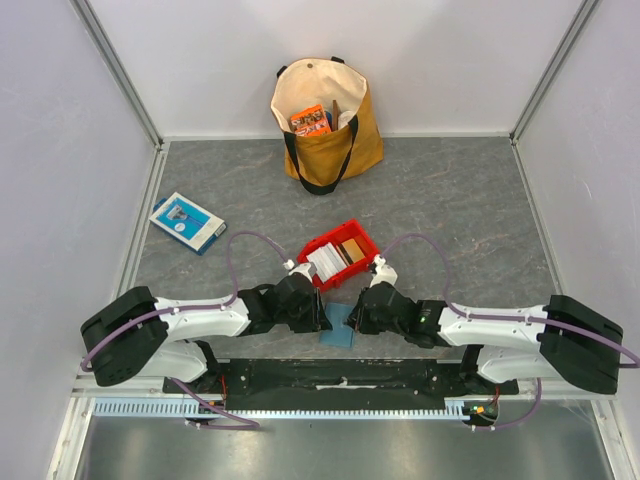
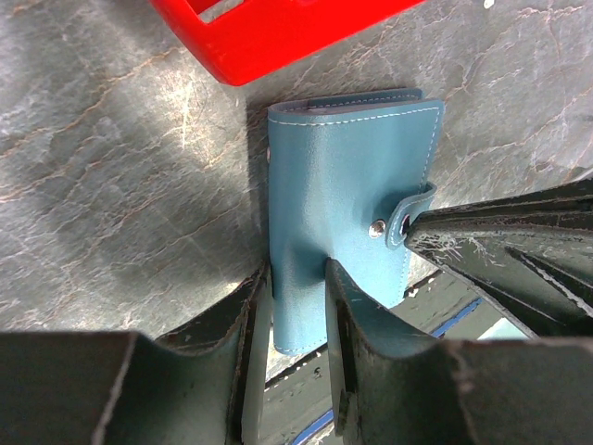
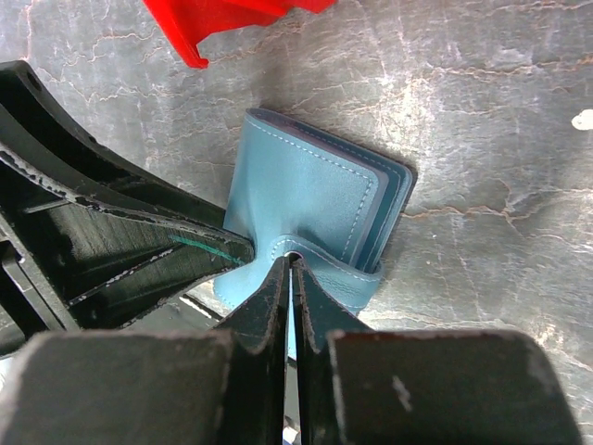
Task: Put the credit cards into the card holder
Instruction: Close the card holder at the corner of the board.
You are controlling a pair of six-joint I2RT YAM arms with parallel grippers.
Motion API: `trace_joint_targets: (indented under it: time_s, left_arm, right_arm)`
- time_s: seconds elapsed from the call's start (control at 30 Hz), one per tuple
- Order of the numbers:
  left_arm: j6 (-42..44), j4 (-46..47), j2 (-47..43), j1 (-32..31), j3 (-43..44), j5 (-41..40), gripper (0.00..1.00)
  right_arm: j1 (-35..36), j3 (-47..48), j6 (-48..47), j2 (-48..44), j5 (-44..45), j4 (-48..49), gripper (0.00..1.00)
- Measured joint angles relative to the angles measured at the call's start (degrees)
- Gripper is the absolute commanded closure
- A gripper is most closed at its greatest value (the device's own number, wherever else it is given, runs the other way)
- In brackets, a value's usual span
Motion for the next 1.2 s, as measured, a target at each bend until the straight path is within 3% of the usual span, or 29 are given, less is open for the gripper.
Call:
trace_joint_targets:
  time_s: [1.2]
  left_arm:
    - [0.0, -0.5, 0.8, -0.2, 0.9, -0.2, 0.64]
  right_arm:
    - [-1.2, 1.9, -2.0, 1.9, -1.9, -1.0, 0.91]
